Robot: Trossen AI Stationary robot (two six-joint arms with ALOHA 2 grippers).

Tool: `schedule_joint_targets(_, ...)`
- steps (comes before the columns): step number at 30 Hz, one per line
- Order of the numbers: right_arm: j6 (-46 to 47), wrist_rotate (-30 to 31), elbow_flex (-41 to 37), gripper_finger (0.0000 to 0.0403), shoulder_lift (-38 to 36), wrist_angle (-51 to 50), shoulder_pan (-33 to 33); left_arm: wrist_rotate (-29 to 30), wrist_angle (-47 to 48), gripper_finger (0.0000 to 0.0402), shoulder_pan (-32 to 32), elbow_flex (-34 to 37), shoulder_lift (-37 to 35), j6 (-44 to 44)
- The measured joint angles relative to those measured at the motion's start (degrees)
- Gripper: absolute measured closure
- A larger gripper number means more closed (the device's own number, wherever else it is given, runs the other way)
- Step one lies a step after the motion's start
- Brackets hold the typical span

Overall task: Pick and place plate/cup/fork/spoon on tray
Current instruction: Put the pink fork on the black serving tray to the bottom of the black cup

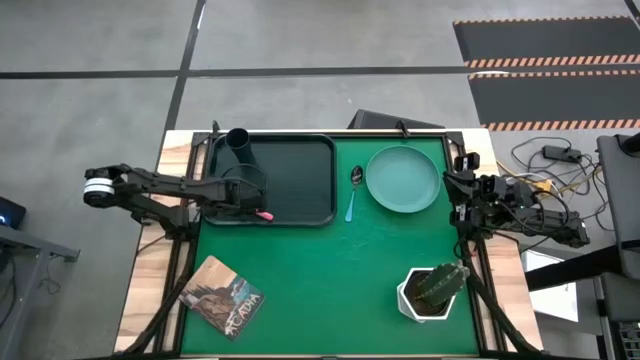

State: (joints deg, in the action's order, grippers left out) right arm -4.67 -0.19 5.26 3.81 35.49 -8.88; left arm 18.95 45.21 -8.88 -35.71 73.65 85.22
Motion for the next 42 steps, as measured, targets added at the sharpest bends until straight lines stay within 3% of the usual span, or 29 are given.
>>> schedule_joint_targets(11,-0.1,0.0,0.0,0.0371,0.0,0.6,0.0,4.4,-3.6,0.0239,-0.1,-0.5,8.3,-0.8)
schedule_joint_targets(20,-0.5,0.0,0.0,0.0371,0.0,0.6,0.0,8.3,-3.7,0.024,-0.9,-2.1,7.9,-15.5)
schedule_joint_targets(29,-0.5,0.1,0.0,0.0371,0.0,0.6,0.0,2.5,-1.7,0.024,-1.1,-2.4,6.6,-7.8)
schedule_joint_targets(34,-0.5,0.1,0.0,0.0371,0.0,0.6,0.0,2.6,-1.2,0.024,-1.1,-1.2,6.8,-4.6)
schedule_joint_targets(39,-0.5,0.1,0.0,0.0371,0.0,0.6,0.0,3.2,-1.3,0.024,-1.1,-1.2,7.9,-5.3)
schedule_joint_targets(42,-0.5,0.1,0.0,0.0371,0.0,0.6,0.0,4.1,-1.7,0.0244,-1.1,-1.5,8.0,-10.3)
